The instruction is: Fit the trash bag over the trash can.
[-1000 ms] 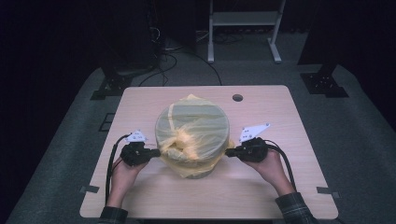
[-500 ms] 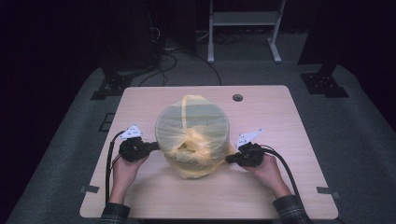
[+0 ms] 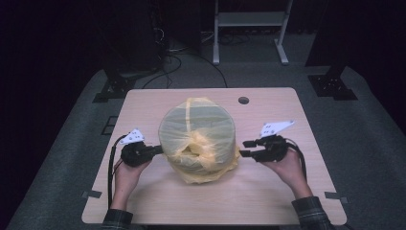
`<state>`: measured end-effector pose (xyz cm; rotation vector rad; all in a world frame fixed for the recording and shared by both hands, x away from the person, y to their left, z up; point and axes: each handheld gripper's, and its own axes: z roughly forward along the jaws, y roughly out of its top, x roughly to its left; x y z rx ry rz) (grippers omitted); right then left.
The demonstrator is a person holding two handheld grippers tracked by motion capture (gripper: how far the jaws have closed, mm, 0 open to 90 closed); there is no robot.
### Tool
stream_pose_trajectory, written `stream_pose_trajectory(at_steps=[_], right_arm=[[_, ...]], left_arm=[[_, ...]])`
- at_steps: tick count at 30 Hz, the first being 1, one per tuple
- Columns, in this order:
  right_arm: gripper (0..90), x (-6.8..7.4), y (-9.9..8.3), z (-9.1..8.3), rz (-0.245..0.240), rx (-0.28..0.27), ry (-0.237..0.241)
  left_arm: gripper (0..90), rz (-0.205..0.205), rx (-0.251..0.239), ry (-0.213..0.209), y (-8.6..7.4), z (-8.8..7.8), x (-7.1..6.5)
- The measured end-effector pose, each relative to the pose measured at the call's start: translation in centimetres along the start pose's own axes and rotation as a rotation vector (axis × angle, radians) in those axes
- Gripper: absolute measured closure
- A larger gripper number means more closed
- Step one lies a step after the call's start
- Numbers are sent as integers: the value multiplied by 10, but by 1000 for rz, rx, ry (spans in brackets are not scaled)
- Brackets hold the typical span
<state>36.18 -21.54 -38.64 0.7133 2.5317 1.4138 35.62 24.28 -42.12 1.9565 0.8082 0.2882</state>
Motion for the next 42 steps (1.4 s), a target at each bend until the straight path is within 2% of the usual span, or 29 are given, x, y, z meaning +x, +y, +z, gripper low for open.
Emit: stream_pose_trajectory(at_steps=[2,4,8,11,15,18,22,26,29,33,37,40,42], right_arm=[[546,-3,16,-13,-2,-55,-11],[529,-5,41,-21,-25,-97,-37],[517,-9,79,-19,-43,-157,-35],[502,-19,105,1,-33,-128,-28],[501,-31,124,31,-17,-72,-26],[553,-40,129,49,9,-25,-19],[771,-47,129,54,36,-49,36],[814,-47,132,53,30,-72,32],[872,-49,132,49,35,-109,18],[898,-56,130,54,46,-85,-22],[900,-66,121,67,87,-65,-62],[900,-71,111,80,97,-9,-109],[900,-75,98,86,119,5,-107]], left_arm=[[896,0,-2,-2,0,-1,0],[895,2,-8,-2,0,-1,0],[893,3,-14,-2,0,-2,2],[893,6,-21,-4,0,-3,3],[893,9,-28,-10,0,-1,4],[893,14,-32,-14,0,0,5],[889,12,-36,-9,0,0,6],[890,11,-33,-3,-1,1,8],[889,13,-28,1,-1,3,8],[891,3,-28,4,-1,6,8],[895,9,31,23,-1,13,8],[895,18,113,39,-8,22,10],[895,16,151,36,-13,27,10]])
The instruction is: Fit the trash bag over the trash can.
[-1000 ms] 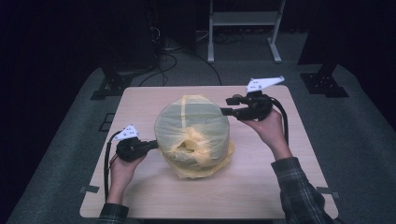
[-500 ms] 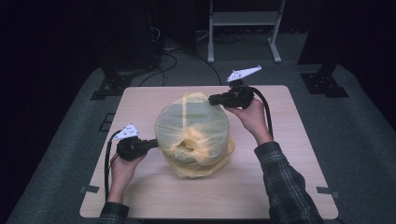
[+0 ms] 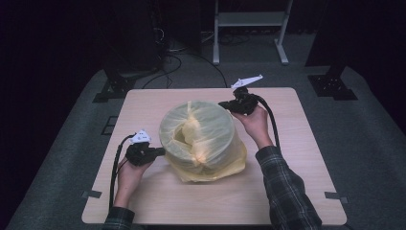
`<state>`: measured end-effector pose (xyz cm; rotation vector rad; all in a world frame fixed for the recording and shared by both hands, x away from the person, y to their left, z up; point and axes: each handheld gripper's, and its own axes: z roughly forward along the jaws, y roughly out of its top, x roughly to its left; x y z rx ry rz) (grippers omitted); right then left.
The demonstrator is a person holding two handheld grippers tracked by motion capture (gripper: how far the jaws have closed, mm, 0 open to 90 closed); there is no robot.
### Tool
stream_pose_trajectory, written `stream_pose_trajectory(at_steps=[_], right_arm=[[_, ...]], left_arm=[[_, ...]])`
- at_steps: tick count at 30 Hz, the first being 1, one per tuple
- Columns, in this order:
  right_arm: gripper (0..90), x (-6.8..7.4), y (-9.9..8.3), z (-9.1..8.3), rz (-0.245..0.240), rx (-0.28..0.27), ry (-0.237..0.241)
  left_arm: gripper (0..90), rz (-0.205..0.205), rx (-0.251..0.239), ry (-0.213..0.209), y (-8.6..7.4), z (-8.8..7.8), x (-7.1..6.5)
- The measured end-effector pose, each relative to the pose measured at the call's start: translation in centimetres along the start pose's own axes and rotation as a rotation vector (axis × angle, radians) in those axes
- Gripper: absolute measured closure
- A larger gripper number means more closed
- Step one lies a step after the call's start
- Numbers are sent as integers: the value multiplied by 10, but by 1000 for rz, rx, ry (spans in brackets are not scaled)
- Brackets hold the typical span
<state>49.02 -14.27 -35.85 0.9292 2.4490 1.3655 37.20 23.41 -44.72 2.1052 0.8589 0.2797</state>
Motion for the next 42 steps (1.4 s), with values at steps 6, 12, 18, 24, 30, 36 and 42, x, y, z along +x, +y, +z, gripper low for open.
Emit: stream_pose_trajectory(at_steps=[6,12,18,24,30,36,42], right_arm=[[900,-10,-33,9,47,31,-10],[759,-10,-44,5,47,30,-19],[513,-5,-21,-30,36,-86,-99],[314,14,3,-66,-23,-177,-102],[144,42,21,-83,-78,-206,-1],[103,73,31,-78,-190,-165,4],[103,100,34,-54,-312,-102,61]], left_arm=[[894,35,99,12,-5,12,-7],[776,5,27,-25,-5,8,-3],[557,-30,-81,-36,-3,-17,6],[246,13,-89,-70,-9,-36,0],[50,93,-50,-36,-23,-48,-21],[0,127,9,-35,-42,-48,-34],[0,146,67,-37,-59,-42,-42]])
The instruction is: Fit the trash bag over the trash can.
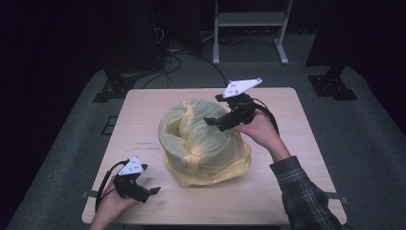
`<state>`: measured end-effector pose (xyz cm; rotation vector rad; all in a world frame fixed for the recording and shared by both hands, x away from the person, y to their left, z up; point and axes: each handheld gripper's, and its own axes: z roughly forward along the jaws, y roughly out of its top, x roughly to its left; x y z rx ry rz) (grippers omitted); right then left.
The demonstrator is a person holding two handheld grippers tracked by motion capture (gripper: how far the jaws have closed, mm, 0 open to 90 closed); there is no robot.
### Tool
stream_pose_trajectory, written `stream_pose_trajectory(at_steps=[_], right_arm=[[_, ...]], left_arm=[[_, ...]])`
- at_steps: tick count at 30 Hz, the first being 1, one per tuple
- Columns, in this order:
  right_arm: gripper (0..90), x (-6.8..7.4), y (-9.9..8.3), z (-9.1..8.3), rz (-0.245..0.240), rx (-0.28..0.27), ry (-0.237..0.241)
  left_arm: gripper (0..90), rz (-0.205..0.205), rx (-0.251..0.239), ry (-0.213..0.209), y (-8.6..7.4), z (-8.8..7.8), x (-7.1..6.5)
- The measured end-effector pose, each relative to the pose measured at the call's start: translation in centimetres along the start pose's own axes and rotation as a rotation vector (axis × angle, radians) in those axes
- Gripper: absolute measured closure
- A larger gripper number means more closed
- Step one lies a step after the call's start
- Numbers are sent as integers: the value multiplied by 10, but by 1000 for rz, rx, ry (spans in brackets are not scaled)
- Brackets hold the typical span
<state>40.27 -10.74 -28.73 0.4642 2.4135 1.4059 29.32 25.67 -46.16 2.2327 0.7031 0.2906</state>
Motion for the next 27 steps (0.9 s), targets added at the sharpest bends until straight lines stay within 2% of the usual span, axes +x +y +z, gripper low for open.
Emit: stream_pose_trajectory(at_steps=[2,6,11,13,18,20,25,27], right_arm=[[104,5,1,11,-5,10,39],[106,14,-1,32,-39,118,67],[132,26,-7,45,-76,233,120],[131,32,-8,47,-104,274,105],[133,39,-9,49,-107,342,110],[132,39,-10,48,-95,349,115],[120,36,-9,44,-67,306,122],[120,31,-4,37,-21,273,126]], left_arm=[[0,6,18,-2,-2,3,-1],[0,13,26,-8,-2,7,-2],[0,11,37,-17,-3,10,-2],[0,10,43,-22,-3,12,-3],[0,18,62,-30,-3,16,-4],[0,19,69,-35,-4,17,-5],[0,23,73,-39,-5,19,-5],[0,29,67,-41,-5,20,-6]])
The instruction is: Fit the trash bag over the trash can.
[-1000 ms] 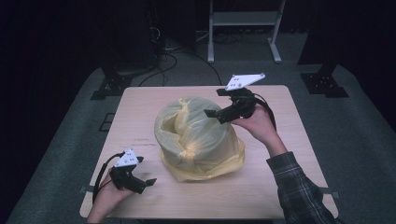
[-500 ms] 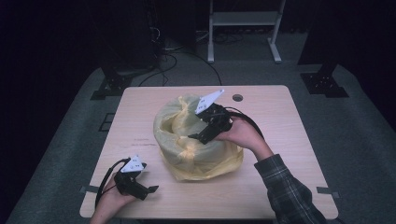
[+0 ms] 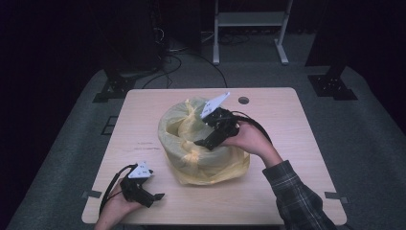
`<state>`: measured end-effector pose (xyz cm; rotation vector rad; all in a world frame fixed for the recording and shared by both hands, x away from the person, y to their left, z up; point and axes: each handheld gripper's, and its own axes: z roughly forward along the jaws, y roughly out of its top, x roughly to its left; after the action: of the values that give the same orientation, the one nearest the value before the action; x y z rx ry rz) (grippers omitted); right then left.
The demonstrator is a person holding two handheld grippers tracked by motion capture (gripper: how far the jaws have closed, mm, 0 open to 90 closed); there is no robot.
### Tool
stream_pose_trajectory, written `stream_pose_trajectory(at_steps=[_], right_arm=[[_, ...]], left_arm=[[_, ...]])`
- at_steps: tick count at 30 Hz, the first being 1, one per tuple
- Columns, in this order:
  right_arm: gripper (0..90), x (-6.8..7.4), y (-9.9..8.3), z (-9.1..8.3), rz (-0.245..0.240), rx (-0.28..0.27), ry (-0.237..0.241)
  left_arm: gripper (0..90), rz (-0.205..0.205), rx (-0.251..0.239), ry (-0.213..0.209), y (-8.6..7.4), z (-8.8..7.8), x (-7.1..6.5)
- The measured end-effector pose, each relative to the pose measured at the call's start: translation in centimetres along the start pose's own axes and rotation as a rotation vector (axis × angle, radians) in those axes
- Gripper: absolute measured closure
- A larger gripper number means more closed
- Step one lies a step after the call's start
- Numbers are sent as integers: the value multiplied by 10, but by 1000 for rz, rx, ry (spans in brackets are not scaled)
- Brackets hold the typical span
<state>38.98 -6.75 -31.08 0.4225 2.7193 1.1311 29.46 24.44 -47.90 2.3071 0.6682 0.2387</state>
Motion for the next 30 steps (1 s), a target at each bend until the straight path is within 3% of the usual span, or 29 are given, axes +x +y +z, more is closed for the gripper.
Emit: stream_pose_trajectory(at_steps=[4,7,10,13,16,19,23,30], right_arm=[[118,-3,12,-25,15,-97,-26],[117,-1,25,-35,-10,-185,-52],[117,2,37,-35,-11,-252,-45],[117,4,49,-23,-5,-294,-37],[117,3,56,-5,-8,-266,-56],[117,-2,57,20,28,-229,-13],[117,-3,54,45,36,-172,13],[117,-2,45,72,34,-47,-6]], left_arm=[[0,27,2,20,-1,1,-1],[0,25,-13,18,-3,1,-1],[0,21,-20,23,-3,2,-2],[0,22,-29,22,-4,2,-1],[0,24,-38,20,-5,2,-1],[0,24,-39,18,-5,2,-1],[0,25,-40,18,-5,2,-1],[0,27,-39,16,-5,2,-1]])
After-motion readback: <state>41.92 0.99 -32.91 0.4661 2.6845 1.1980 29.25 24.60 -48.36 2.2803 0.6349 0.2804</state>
